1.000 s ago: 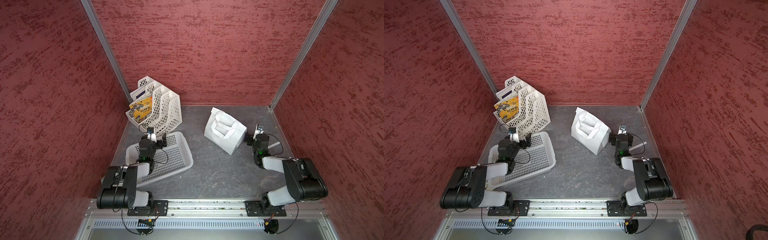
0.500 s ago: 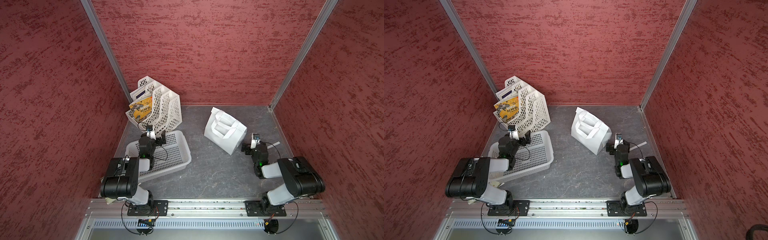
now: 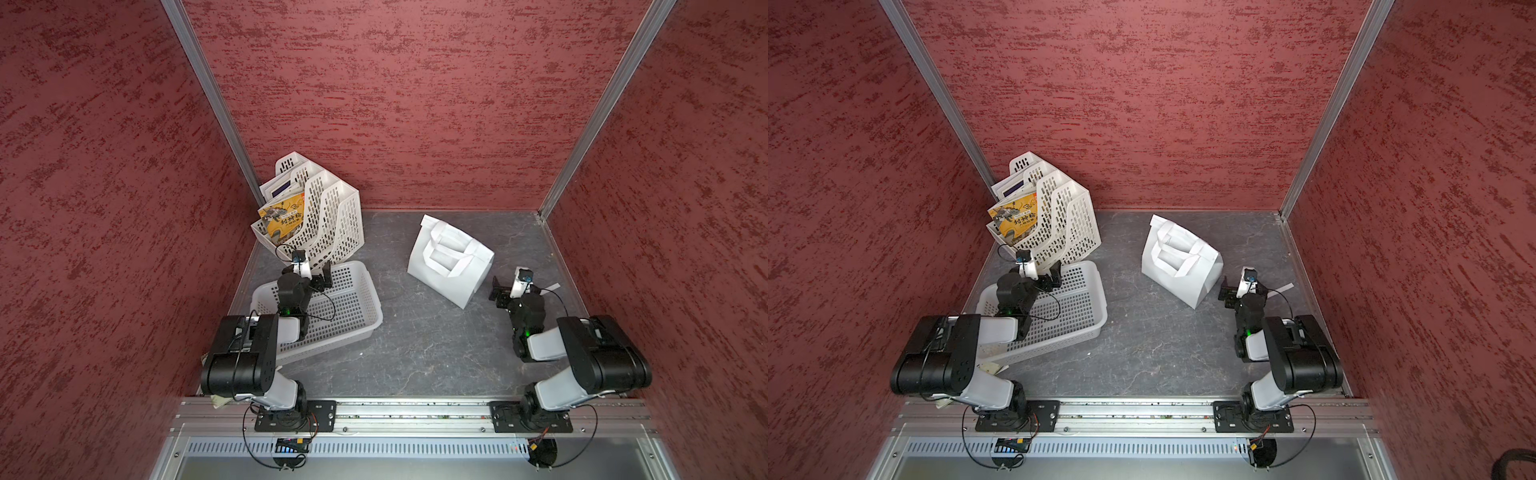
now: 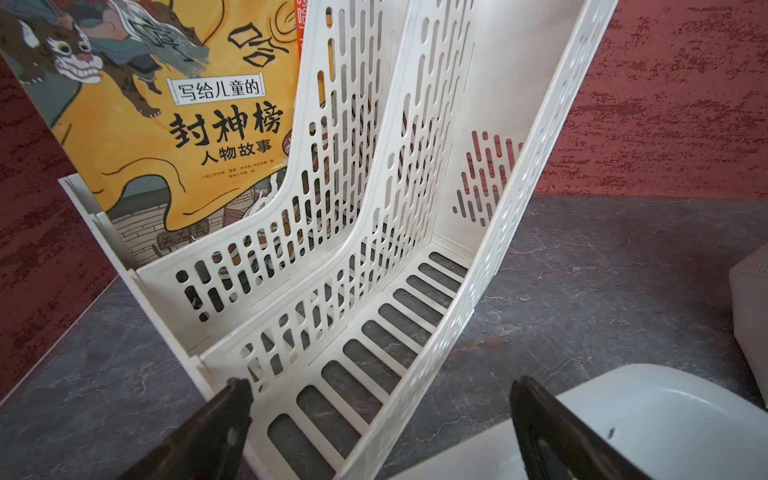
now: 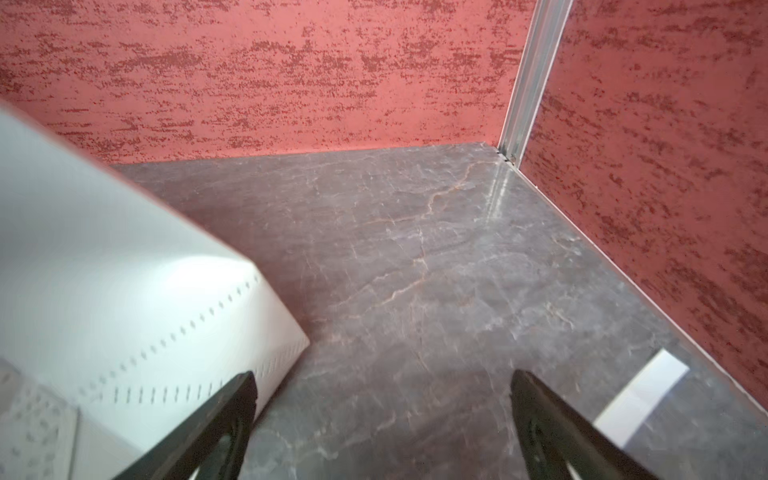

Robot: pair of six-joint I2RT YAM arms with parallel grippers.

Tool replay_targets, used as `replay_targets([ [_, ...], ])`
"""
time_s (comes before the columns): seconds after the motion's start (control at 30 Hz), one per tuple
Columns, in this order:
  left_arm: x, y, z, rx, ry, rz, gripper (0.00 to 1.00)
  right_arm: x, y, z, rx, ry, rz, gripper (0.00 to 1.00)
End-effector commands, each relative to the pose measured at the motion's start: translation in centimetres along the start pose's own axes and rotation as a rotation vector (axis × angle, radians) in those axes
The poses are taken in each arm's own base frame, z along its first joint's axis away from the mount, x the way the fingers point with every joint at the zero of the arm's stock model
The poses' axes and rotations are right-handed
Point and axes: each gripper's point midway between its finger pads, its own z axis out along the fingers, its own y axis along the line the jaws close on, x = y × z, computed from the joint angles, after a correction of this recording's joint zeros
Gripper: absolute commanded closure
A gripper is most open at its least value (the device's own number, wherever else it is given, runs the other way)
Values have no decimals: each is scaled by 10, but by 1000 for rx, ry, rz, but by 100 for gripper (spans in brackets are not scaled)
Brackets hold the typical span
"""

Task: Place the ice pack in the delivery bag
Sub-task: Reset both arms

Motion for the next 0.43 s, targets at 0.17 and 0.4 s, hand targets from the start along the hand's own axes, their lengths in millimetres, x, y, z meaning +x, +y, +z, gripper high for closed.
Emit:
replay_targets([
  [0.17, 13, 0, 2, -5, 51, -22, 0, -40, -1, 8, 13, -121, 44, 1],
  [0.4, 13, 0, 2, -4, 51, -23, 0, -40, -2, 6, 14, -130, 47, 1],
])
